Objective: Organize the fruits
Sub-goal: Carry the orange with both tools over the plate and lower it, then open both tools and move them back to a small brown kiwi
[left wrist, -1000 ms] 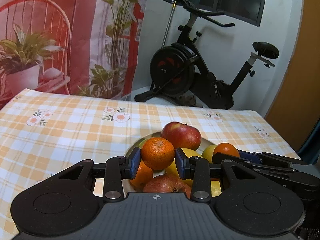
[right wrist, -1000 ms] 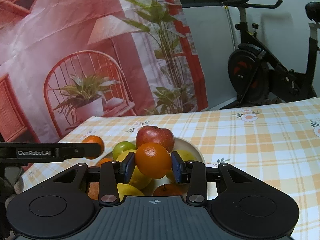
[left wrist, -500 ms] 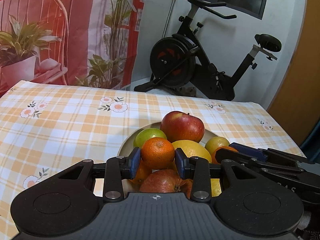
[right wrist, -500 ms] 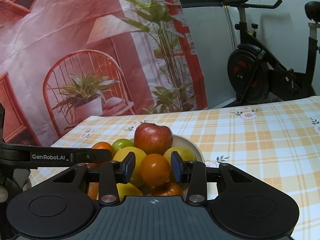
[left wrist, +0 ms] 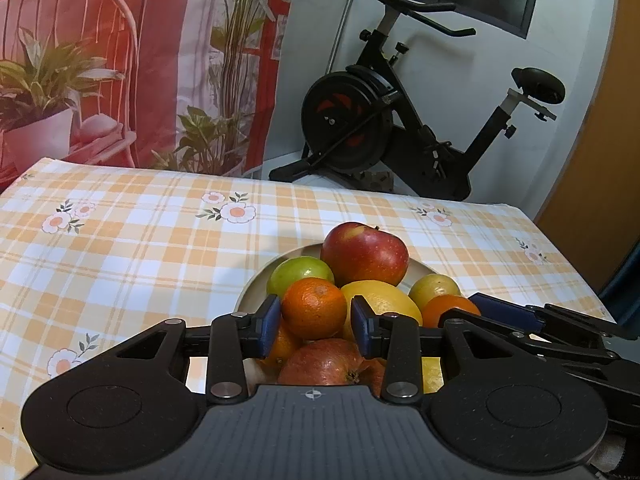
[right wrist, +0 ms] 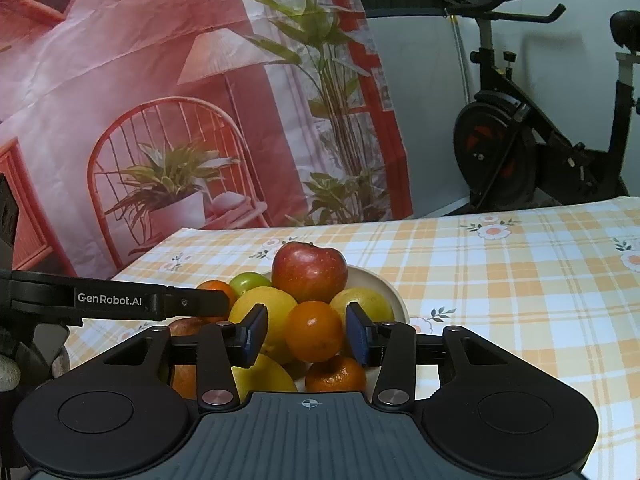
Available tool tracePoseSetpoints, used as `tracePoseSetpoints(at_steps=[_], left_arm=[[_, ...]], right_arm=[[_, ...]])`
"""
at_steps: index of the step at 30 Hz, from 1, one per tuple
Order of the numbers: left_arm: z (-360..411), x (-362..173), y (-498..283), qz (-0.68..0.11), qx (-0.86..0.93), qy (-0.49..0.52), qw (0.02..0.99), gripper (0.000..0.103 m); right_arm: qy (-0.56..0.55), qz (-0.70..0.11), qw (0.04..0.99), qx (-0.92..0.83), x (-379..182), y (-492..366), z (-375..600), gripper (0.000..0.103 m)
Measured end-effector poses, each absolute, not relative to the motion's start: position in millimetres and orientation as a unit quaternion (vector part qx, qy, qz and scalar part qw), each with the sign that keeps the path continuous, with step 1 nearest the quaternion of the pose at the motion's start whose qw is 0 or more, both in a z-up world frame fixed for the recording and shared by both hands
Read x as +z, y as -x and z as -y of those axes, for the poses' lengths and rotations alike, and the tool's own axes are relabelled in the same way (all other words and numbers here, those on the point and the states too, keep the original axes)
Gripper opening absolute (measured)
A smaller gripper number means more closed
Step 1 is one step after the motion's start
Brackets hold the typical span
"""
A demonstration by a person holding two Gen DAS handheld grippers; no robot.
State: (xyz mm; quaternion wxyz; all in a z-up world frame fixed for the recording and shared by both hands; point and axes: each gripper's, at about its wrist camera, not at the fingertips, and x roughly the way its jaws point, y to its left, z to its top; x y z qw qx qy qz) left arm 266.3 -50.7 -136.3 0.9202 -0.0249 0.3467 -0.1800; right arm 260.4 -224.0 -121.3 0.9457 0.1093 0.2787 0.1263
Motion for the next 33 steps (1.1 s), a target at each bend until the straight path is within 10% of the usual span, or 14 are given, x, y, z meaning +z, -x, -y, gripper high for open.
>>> tracePoseSetpoints(at_steps=[33], left_arm=[[43, -123, -165, -0.314, -0.155, 0.021, 0.936, 0.046]], right_arm=[[-0.088, -0.262, 0.958, 0.076, -124, -143, 225, 0.046]])
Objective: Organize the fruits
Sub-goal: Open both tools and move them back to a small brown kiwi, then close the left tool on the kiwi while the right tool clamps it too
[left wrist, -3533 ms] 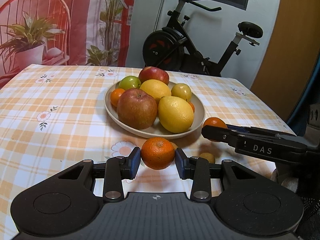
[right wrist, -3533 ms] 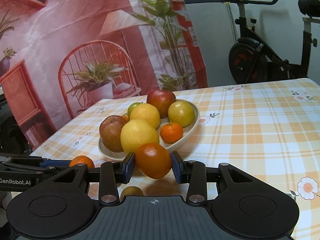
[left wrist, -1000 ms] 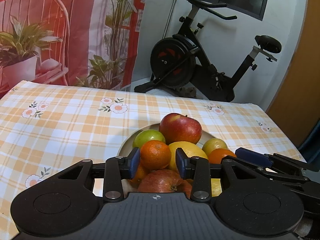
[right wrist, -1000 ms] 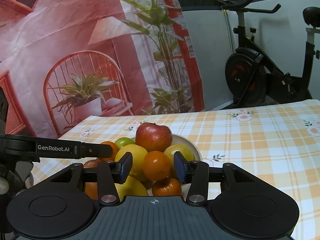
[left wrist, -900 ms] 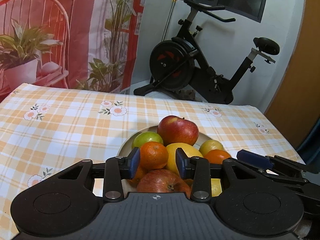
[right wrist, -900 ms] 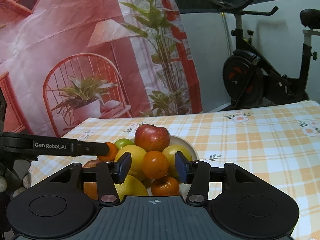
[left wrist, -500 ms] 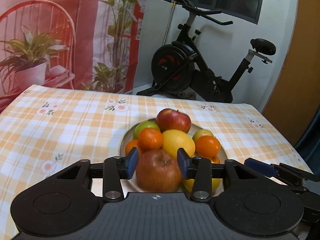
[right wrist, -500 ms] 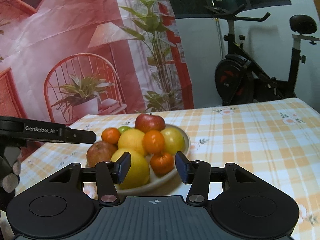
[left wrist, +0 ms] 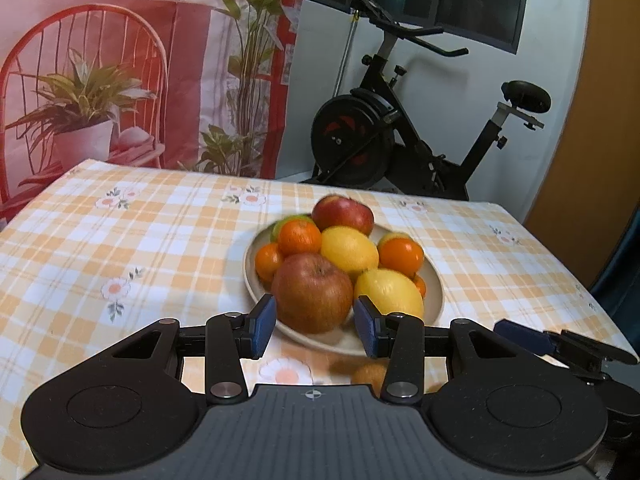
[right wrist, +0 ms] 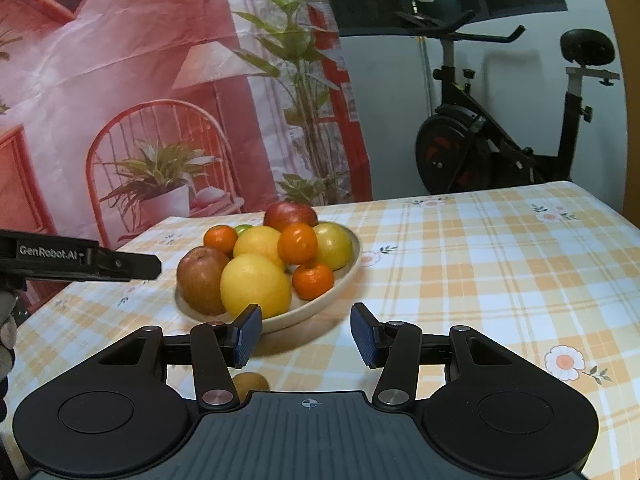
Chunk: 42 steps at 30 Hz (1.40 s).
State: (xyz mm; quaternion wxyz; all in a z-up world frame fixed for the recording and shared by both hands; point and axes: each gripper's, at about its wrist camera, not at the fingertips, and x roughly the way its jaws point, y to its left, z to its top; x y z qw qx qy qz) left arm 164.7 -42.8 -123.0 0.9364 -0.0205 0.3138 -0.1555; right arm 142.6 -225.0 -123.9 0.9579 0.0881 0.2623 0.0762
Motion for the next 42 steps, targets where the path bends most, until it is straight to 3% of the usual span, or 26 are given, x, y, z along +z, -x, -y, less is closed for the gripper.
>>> tracePoseSetpoints(at_steps=[5, 8, 18, 35, 42], left_arm=[[42, -132, -159, -0.323, -0.154, 0.016, 0.934, 0.046], [38, -136, -158, -0.327, -0.151, 0.018, 0.933, 0.046], [29, -144, -159, -0.341, -0.137, 0.032, 0.93, 0.046], [29, -149, -158, -0.349, -0.136, 0.032, 0.927, 0.046], [32, -151, -156, -0.347, -0.147, 0.031, 0.926, 0.046]], right_arm=[[-0.071, -0.269, 0.956, 0.094, -125, -141, 217, 0.047], [-0.079, -0.284, 0.949, 0.108, -127, -145, 218, 0.052], [-0.079, -0.308, 0.938, 0.138, -131, -149, 214, 0.049], [-0.022, -0.357, 0.92, 0.163, -136, -155, 192, 0.027], [-0.014, -0.36, 0.918, 0.167, -137, -154, 189, 0.024]])
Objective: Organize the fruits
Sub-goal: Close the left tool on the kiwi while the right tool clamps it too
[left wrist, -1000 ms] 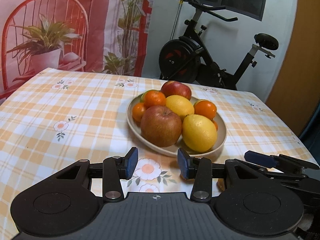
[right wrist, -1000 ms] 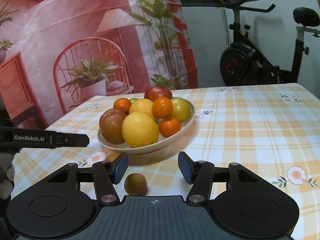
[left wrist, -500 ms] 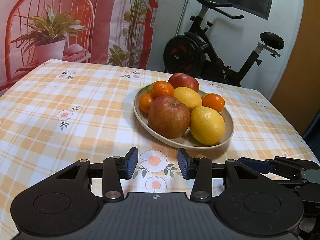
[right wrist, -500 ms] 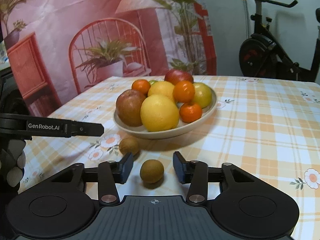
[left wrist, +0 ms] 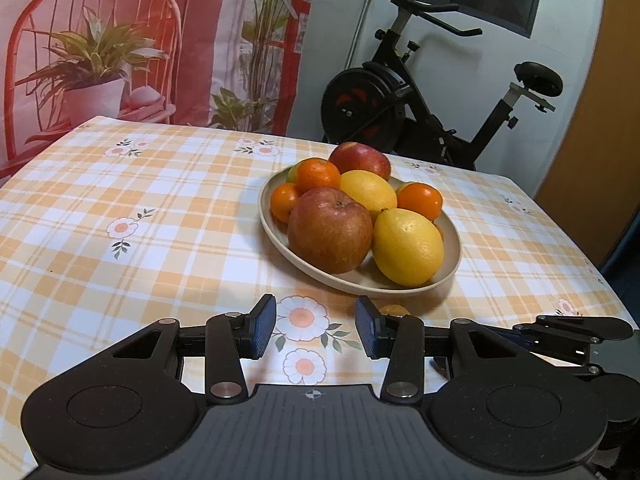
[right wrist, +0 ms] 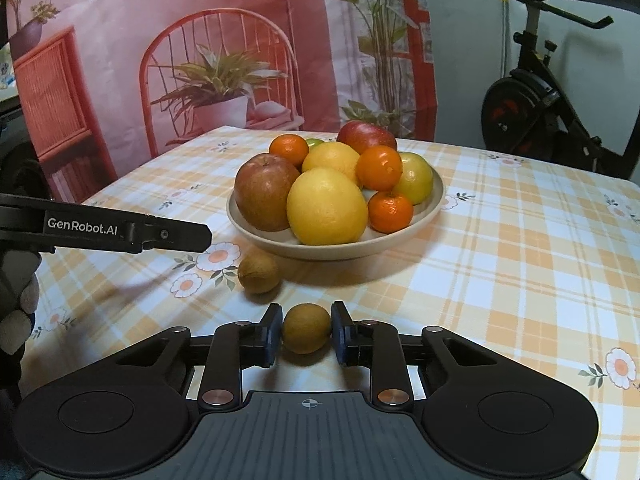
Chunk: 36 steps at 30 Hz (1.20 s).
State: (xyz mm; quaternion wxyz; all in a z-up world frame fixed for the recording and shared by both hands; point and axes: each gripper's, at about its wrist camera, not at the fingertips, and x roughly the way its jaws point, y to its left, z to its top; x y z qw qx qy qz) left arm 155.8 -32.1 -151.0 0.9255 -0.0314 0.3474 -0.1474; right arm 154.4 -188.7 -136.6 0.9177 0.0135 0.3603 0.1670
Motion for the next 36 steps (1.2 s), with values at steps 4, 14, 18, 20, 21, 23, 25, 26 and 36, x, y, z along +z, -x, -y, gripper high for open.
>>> tracePoseSetpoints(at_steps=[4, 14, 18, 20, 21, 23, 25, 26, 36], left_arm=[[35, -151, -155, -0.347, -0.16, 0.03, 0.924, 0.046], [51, -154, -152, -0.351, -0.217, 0.018, 0.911, 0.046], [57, -158, -157, -0.36, -0.227, 0.016, 0.905, 0.045], [59, -160, -160, -0.362, -0.229, 0.015, 0.903, 0.045], [60, -161, -162, -0.365, -0.229, 0.015, 0.903, 0.045], [61, -163, -167, -0.369, -0.227, 0.018, 0.901, 0.045], [61, -164, -169, -0.372, -0.227, 0.021, 0.9, 0.045], [61, -164, -170, -0.373, -0.227, 0.022, 0.899, 0.045], [63, -168, -175, -0.379, -0.23, 0.024, 0.896, 0.038]], right_arm=[[-0.031, -0.344, 0.924, 0.163, -134, -151, 195, 0.024], [-0.06, -0.323, 0.934, 0.143, -132, -151, 210, 0.024], [-0.07, -0.319, 0.935, 0.135, -132, -150, 214, 0.024], [-0.073, -0.32, 0.935, 0.132, -133, -150, 215, 0.024], [-0.074, -0.32, 0.935, 0.132, -133, -151, 215, 0.024], [-0.074, -0.32, 0.935, 0.132, -133, -151, 215, 0.024], [-0.073, -0.322, 0.935, 0.132, -132, -151, 215, 0.024], [-0.073, -0.322, 0.934, 0.133, -133, -151, 215, 0.024], [-0.073, -0.326, 0.933, 0.132, -134, -152, 214, 0.024]])
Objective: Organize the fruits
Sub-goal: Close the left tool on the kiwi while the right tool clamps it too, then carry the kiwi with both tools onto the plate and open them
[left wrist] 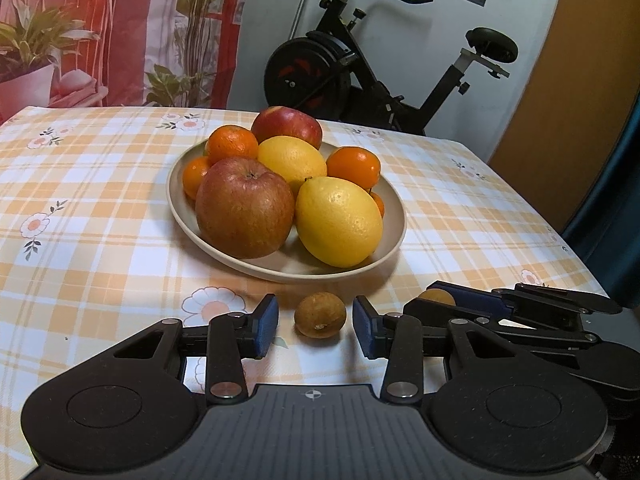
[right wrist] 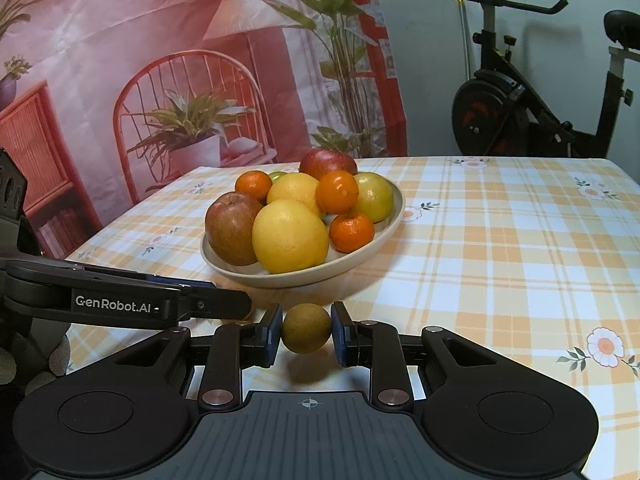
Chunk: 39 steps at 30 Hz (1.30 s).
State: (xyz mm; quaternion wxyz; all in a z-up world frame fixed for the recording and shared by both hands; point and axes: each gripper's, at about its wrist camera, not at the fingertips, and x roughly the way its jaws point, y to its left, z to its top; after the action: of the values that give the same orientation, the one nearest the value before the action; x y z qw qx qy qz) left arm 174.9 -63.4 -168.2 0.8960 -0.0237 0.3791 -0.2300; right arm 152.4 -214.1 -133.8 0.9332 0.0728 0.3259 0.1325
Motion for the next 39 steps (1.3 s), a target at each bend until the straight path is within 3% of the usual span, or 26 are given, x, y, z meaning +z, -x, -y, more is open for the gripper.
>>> tracePoseSetpoints(at_steps=[10, 39], left_arm=[[64, -171, -176, -0.382, -0.232, 0.023, 0.894, 0.031], [46, -138, -168, -0.325, -0.218, 0.036, 0.919, 0.03]], right_arm=[[-0.073, -0.326, 0.933, 0.132, -134, -153, 214, 0.024], [-0.062, -0.324, 0.934, 0.135, -129, -152, 211, 0.024]])
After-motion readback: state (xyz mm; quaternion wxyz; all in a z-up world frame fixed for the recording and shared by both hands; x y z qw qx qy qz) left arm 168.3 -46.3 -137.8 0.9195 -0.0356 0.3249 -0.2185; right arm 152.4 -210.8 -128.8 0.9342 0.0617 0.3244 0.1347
